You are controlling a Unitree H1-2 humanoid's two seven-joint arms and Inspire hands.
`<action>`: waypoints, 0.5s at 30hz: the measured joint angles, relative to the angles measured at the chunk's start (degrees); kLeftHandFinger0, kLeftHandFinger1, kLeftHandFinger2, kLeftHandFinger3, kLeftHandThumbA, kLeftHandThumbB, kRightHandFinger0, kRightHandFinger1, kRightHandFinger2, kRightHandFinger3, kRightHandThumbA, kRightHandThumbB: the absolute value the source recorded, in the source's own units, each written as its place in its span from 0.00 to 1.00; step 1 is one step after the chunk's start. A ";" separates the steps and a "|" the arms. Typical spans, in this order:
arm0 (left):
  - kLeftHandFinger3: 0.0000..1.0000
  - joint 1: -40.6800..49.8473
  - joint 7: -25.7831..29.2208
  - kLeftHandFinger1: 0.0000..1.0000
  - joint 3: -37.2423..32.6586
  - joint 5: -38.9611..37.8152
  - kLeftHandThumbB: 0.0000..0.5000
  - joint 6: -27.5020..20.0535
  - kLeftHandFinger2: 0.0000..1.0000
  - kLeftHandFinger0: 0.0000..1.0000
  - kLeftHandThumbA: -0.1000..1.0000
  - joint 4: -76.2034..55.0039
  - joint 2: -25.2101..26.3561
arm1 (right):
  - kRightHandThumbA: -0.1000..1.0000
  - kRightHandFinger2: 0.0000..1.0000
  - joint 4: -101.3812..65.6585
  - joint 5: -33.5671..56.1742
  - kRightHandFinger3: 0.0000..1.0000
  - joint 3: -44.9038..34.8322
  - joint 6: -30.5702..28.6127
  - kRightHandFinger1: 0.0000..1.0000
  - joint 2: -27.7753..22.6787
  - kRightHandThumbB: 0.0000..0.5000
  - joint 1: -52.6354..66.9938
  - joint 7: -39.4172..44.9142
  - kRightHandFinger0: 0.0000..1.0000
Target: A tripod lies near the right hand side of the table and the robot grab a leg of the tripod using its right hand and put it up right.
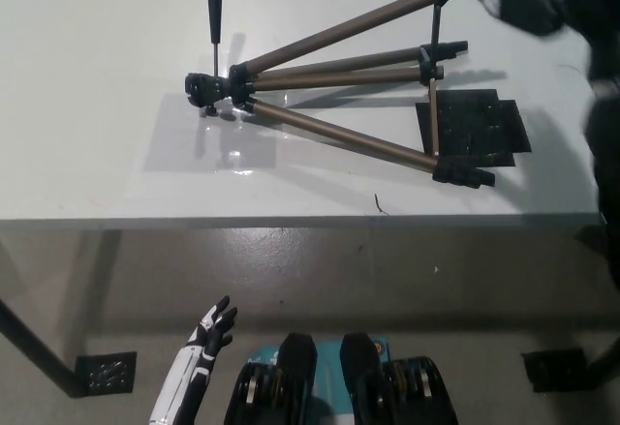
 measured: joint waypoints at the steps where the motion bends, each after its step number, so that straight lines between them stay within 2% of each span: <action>1: 1.00 0.16 0.01 1.00 -0.01 0.03 0.75 -0.16 1.00 1.00 1.00 0.00 0.04 | 0.92 1.00 1.81 -0.74 1.00 0.95 0.68 1.00 -0.03 0.96 -1.27 0.51 1.00; 5: 1.00 0.39 -0.01 1.00 -0.09 0.29 0.71 -1.28 1.00 1.00 1.00 0.02 0.39 | 0.95 1.00 13.26 -4.42 1.00 6.65 3.27 1.00 -0.12 1.00 -8.90 2.88 1.00; 11: 1.00 0.43 0.00 1.00 -0.15 0.88 0.78 -3.19 1.00 1.00 1.00 0.29 0.68 | 0.92 1.00 28.31 -7.27 1.00 13.69 5.77 1.00 0.51 1.00 -16.73 4.76 1.00; 15: 1.00 1.23 0.02 1.00 -0.12 1.28 0.82 -3.43 1.00 1.00 1.00 0.25 0.64 | 0.94 1.00 37.34 -7.82 1.00 17.18 6.98 1.00 2.13 1.00 -20.27 5.98 1.00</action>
